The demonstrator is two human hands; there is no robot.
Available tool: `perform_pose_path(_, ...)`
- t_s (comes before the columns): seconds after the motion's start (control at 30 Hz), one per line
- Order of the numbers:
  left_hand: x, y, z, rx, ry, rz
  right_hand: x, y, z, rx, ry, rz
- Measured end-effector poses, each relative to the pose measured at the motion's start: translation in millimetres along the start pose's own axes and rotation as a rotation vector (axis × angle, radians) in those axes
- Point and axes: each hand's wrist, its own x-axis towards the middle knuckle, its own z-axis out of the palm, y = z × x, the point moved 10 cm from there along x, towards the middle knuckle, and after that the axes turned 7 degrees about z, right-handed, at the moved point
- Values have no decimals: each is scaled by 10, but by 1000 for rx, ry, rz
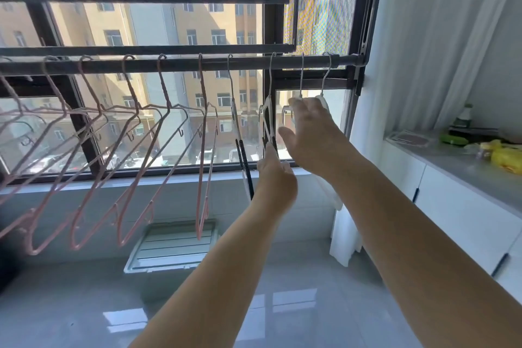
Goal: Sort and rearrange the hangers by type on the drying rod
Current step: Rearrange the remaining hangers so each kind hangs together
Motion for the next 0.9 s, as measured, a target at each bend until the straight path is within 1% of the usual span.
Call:
perform_pose_path(0.2,30,0,152,-97,-33,21,-203,35,-101,25,26,-13)
perform_pose_path(0.27,-72,-44,189,-62,-63,23,-289,47,-117,42,33,-28)
perform_pose_path(0.4,-595,-356,303,25,-234,-13,-461,-20,-44,127,24,-78)
perform_pose_path(0.47,-884,-564,231,120,-231,-6,-533,-117,72,192,-7,-104)
perform_pose_path(0.53,-1086,-615,-1,187,-178,34,-573,-257,255,247,-71,-121)
perform_pose_path(0.57,-1152,-570,-137,183,-152,58,-576,-318,361,275,-111,-117)
perform_pose_path(0.63,-1237,-431,-464,161,-71,94,-568,-403,575,337,-186,-68)
perform_pose_path(0.67,-1264,-355,-654,151,-5,118,-563,-426,667,370,-209,-31)
perform_pose_path(0.8,-1308,-2,-1381,178,254,248,-502,-414,913,463,-223,119)
perform_pose_path(0.87,-1274,89,-1636,220,345,290,-470,-378,1025,513,-230,198)
perform_pose_path(0.9,-1236,115,-1715,255,363,304,-464,-362,1064,533,-225,236)
